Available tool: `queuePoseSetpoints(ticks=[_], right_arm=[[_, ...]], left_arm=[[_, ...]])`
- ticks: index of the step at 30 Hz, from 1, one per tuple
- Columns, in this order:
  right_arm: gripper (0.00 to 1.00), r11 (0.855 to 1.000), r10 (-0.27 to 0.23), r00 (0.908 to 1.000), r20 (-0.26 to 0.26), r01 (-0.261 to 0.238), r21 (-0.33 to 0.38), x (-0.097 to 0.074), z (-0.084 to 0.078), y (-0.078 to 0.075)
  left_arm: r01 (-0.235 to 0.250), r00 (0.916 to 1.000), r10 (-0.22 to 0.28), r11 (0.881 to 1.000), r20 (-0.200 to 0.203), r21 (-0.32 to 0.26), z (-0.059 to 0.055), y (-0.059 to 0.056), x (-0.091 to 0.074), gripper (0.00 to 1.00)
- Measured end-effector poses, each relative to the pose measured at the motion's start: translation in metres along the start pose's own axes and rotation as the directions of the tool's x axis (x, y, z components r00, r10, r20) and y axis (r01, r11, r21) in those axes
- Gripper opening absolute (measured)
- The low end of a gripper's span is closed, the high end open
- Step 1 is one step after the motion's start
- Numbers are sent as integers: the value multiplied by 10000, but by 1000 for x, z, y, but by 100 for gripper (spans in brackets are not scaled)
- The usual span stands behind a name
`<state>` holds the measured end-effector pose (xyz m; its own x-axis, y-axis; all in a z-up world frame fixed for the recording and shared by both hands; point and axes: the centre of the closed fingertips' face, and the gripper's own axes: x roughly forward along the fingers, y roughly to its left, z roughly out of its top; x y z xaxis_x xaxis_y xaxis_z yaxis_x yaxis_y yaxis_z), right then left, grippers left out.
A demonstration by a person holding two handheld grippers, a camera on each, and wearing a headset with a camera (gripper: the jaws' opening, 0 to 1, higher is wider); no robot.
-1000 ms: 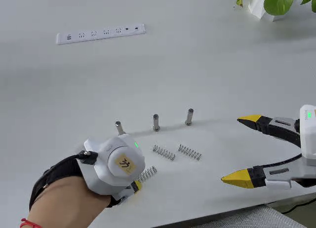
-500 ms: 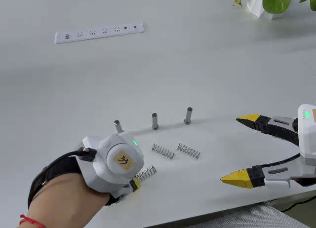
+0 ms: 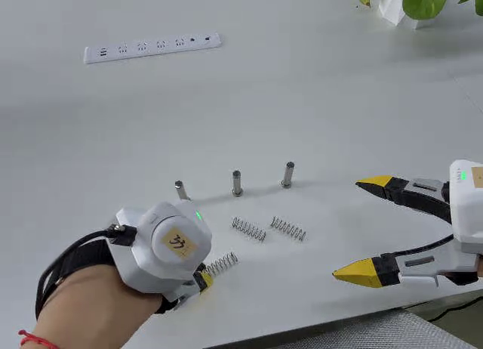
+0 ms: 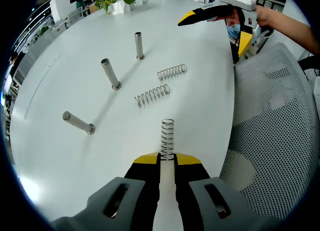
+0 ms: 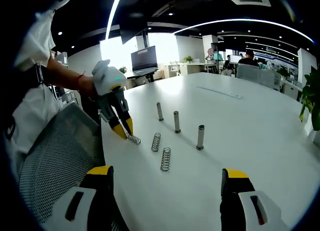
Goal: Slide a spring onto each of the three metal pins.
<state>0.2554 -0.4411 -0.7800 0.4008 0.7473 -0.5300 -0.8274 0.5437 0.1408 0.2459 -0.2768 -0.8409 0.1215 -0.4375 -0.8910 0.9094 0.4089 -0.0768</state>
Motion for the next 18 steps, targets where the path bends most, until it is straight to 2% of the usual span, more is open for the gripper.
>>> queuePoseSetpoints(ticks=[10,18], right_arm=[[87,10000,66,10000,-38,-66,17,1,1,4],[83,9995,312,9995,91,-312,22,4,11,13]], left_arm=[[64,9994,-57,9998,340,-198,3,0,-7,7],[171,9951,-119,9985,981,-517,11,-2,-19,7]])
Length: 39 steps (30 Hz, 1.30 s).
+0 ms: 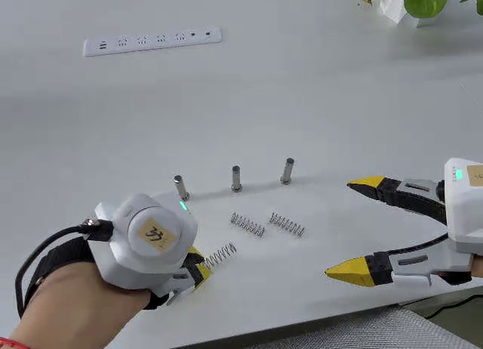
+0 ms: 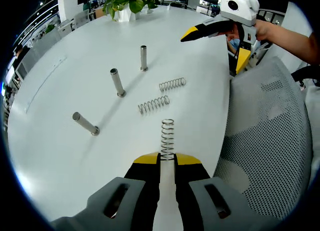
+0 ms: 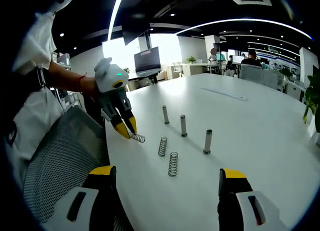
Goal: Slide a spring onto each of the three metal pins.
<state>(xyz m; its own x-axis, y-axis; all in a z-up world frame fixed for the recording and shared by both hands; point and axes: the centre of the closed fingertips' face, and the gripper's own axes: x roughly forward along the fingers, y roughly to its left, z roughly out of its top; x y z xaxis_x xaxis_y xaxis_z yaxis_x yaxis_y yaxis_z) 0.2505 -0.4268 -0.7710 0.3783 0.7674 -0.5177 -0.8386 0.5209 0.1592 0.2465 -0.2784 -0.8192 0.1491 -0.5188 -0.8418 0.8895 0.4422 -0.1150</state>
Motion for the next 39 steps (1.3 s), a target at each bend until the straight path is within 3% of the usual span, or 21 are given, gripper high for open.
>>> queuePoseSetpoints(ticks=[11,25,30,33,39], right_arm=[[76,9983,570,9981,217,-568,-122,10,23,18],[52,9892,1458,9878,547,-1466,95,38,52,40],[44,9822,1743,9808,874,-1795,553,50,65,46],[38,9739,1788,9756,1278,-1939,1180,56,73,49],[32,9508,1459,9746,1701,-1856,2479,71,73,52]], left_arm=[[76,9945,-38,9993,1049,-366,11,-1,-17,7],[239,9765,-113,9982,2151,-558,24,-3,-33,7],[358,9667,-209,9979,2550,-536,28,-4,-38,7],[431,9611,-224,9966,2752,-696,29,-4,-41,7],[455,9491,-133,9944,3146,-953,36,-2,-47,7]])
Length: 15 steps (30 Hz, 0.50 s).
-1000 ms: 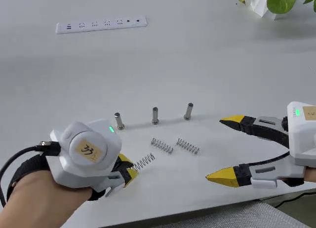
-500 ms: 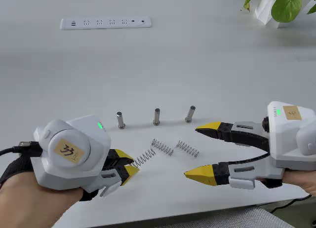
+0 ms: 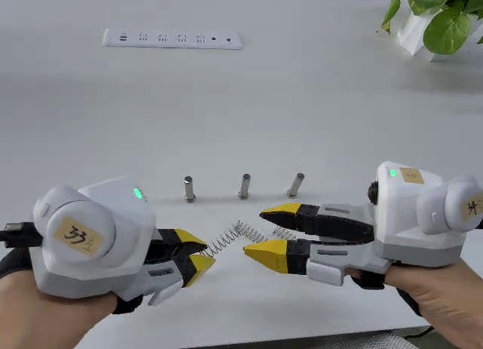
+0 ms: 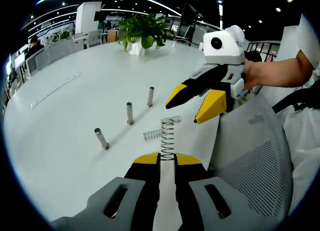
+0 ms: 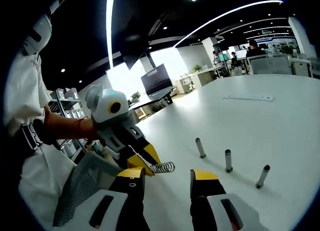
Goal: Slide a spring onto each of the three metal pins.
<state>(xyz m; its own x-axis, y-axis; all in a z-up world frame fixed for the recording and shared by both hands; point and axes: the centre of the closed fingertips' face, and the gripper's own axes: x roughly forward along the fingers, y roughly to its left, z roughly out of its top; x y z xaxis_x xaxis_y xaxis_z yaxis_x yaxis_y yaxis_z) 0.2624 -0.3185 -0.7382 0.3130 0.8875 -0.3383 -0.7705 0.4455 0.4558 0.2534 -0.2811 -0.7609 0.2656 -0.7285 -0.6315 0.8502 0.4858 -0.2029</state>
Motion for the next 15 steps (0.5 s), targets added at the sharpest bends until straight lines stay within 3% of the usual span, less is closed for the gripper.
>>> queuePoseSetpoints(ticks=[3,5,11,15], right_arm=[[30,9955,-2,9984,567,-52,949,4,3,1],[29,9922,-123,9976,676,38,1248,7,1,-1],[25,9814,-88,9940,1092,-124,1914,9,4,2],[21,9816,29,9937,1117,-241,1894,11,5,6]], left_arm=[[30,9999,-29,10000,155,-54,4,-1,0,7],[56,9997,-54,10000,252,-67,5,-1,0,7],[132,9986,-126,9999,512,-109,11,-3,0,7],[186,9980,-179,9998,611,-119,12,-4,0,7]])
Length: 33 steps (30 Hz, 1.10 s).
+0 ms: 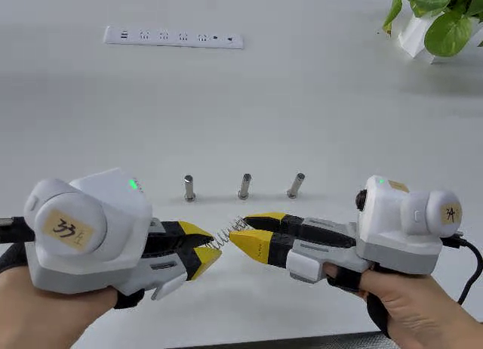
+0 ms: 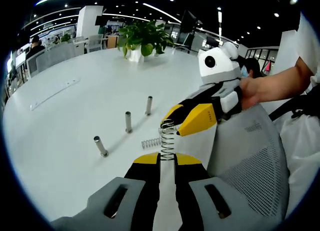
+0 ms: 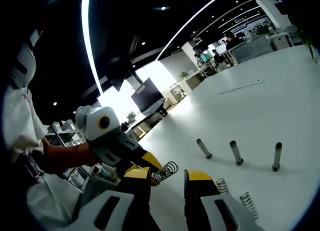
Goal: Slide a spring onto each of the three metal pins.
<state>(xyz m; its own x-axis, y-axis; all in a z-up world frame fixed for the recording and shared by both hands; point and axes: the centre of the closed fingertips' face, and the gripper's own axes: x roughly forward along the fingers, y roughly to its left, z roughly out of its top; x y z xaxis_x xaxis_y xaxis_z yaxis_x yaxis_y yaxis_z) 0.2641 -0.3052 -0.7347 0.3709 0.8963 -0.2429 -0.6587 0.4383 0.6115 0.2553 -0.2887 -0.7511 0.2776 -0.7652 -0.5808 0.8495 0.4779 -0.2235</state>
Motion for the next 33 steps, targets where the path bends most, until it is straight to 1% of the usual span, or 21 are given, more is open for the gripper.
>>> queuePoseSetpoints(ticks=[4,7,14,18,24,29,33], right_arm=[[18,9999,65,10000,66,-66,110,1,2,1],[14,9998,125,9998,130,-127,172,3,5,1],[9,9994,203,9995,250,-209,260,4,9,3],[8,9996,178,9997,193,-182,208,5,9,2],[8,9998,170,9998,138,-169,-104,5,12,4],[7,9987,164,9998,-57,-167,-489,5,14,6],[7,9956,136,9995,-282,-161,-921,5,16,9]], left_arm=[[54,10000,-55,10000,52,18,1,-1,0,7],[118,9999,-118,9999,125,1,2,-2,1,7],[145,9997,-144,9999,206,-33,3,-1,0,7],[145,9996,-144,9999,228,-33,3,-1,0,7],[207,9992,-205,9998,356,-57,5,-2,0,7],[294,9984,-290,9995,477,-70,6,-3,0,7],[347,9973,-340,9993,647,-101,7,-3,0,7]])
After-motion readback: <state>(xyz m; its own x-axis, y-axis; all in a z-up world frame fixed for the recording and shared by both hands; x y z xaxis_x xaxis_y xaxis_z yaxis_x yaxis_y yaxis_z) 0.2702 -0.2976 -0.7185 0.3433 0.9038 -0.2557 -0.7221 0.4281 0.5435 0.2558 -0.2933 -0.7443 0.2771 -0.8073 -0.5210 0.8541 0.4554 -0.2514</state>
